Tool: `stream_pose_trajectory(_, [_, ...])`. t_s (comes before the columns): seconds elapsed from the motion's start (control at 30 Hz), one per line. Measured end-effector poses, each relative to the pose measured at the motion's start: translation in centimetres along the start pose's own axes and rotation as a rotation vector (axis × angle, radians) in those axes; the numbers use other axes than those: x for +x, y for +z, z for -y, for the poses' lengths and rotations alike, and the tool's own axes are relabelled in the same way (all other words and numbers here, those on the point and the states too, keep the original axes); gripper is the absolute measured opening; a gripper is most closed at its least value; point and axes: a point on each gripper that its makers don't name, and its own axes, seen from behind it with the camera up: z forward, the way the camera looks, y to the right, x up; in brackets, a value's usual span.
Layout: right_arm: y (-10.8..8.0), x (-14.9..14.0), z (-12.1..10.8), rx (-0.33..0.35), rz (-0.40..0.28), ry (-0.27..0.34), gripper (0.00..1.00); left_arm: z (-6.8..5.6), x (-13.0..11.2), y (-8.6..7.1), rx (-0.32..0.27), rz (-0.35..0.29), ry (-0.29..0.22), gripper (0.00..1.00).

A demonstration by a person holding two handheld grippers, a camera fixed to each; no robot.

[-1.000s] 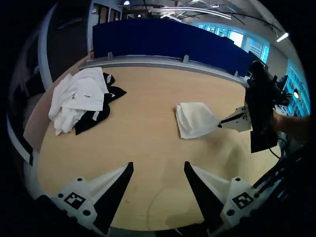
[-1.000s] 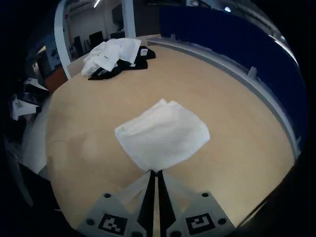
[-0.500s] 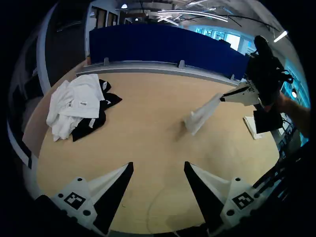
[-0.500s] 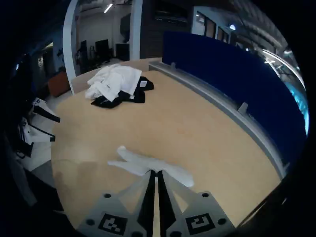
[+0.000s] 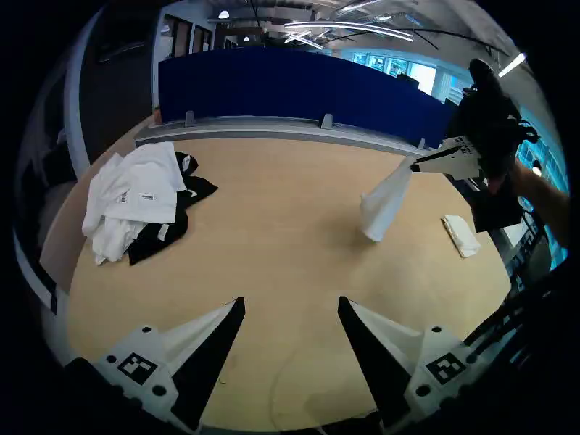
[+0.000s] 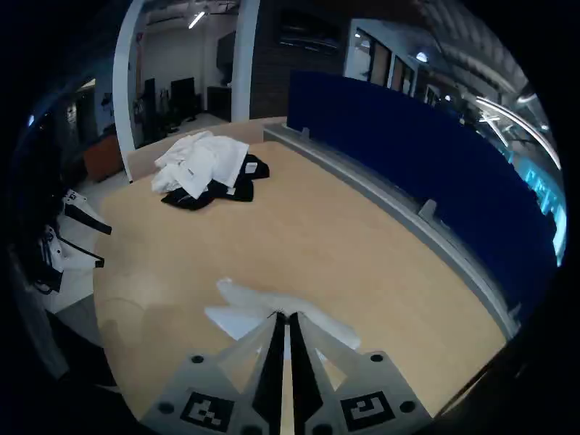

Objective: Fold towel

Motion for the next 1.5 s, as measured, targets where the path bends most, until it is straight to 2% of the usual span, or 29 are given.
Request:
stream_pose_trajectory(0.2, [-1.3,-0.6,-1.6,-0.011,-0.004,0.012,0.04,-0.3,0.2,0.0,-0.005,0.0,0.004,0.95])
stream_pose_trajectory(0.4, [-3.6,-2.1,-4.4,-0.026,0.011,0.009,0.04,-0.7,0.5,0.3,-0.008,0.0,0.007,0.95])
stream_pose_trajectory(0.87, [-10.5,-8.6,-14.5,-0.122,0.09,0.024,0.04,-1.8,0.6,1.2,-0.006,0.012,0.017,0.95])
stream_pose_trajectory(1.07, [-12.8,-11.4,-18.8,-0.168,0.124,0.033,0.04,-2.2,0.5,1.4,0.001,0.021,0.012,0.95])
stream_pose_trajectory(1.27, [-14.1,-13.8,-21.4,-0.187,0.156,0.044,0.04,-2.7,0.4,1.4,0.01,0.028,0.013,0.95])
stream_pose_trajectory(1.5, [-15.0,-15.9,-22.8,-0.198,0.188,0.037,0.04,-3.4,0.4,1.4,0.017,0.032,0.025,0.95])
